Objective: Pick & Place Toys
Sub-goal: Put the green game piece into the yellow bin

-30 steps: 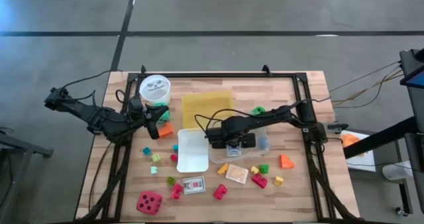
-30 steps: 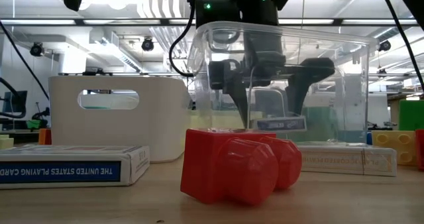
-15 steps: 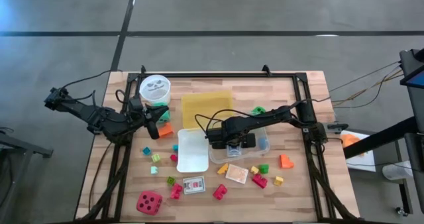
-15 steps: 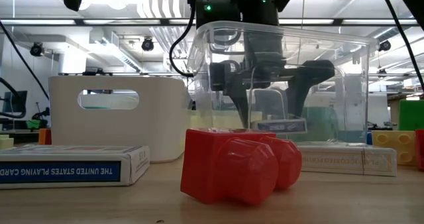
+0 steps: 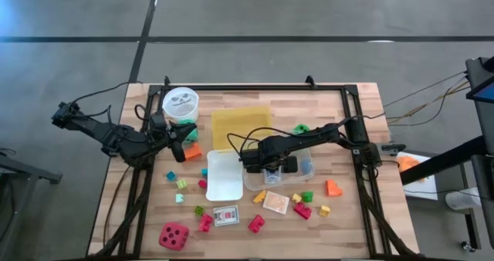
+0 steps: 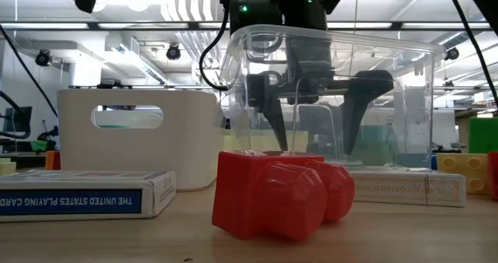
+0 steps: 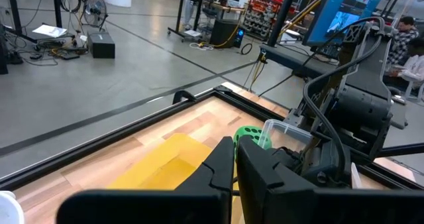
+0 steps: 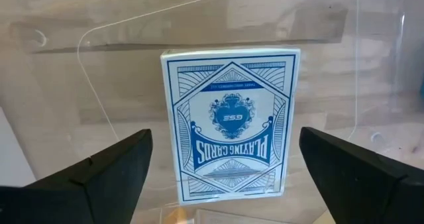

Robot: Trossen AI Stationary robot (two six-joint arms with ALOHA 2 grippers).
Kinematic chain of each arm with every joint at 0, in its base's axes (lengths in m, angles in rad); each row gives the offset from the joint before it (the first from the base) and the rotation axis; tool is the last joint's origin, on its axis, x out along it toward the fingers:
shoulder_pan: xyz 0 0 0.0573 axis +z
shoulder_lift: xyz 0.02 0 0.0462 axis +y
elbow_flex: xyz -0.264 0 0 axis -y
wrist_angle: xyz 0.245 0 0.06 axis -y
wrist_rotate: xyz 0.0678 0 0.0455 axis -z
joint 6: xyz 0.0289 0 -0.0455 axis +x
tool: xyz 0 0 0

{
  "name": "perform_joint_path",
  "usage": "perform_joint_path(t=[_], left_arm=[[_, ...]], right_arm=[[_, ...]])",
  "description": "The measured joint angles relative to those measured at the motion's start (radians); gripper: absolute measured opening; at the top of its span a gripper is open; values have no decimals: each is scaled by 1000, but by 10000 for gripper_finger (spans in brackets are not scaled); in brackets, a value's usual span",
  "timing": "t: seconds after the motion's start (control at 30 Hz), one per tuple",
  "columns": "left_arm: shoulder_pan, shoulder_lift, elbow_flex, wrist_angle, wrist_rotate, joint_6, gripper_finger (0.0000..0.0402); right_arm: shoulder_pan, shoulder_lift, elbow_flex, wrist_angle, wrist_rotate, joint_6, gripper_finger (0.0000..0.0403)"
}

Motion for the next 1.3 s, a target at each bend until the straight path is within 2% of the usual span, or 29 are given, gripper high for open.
perform_joint_path(t=[0.43, 0.87, 1.07, 1.3], left_arm=[[0, 0, 0, 0, 0, 0, 14], [0, 0, 0, 0, 0, 0, 14], [0, 0, 0, -3, 0, 0, 14], [0, -1, 0, -10, 1, 0, 14]], right_arm=[[-2, -4, 1, -4, -3, 0, 380], [-9, -17, 144, -150, 6, -51, 381], [-8, -60, 167, -211, 57, -49, 381], [-6, -131, 166, -217, 57, -158, 381]])
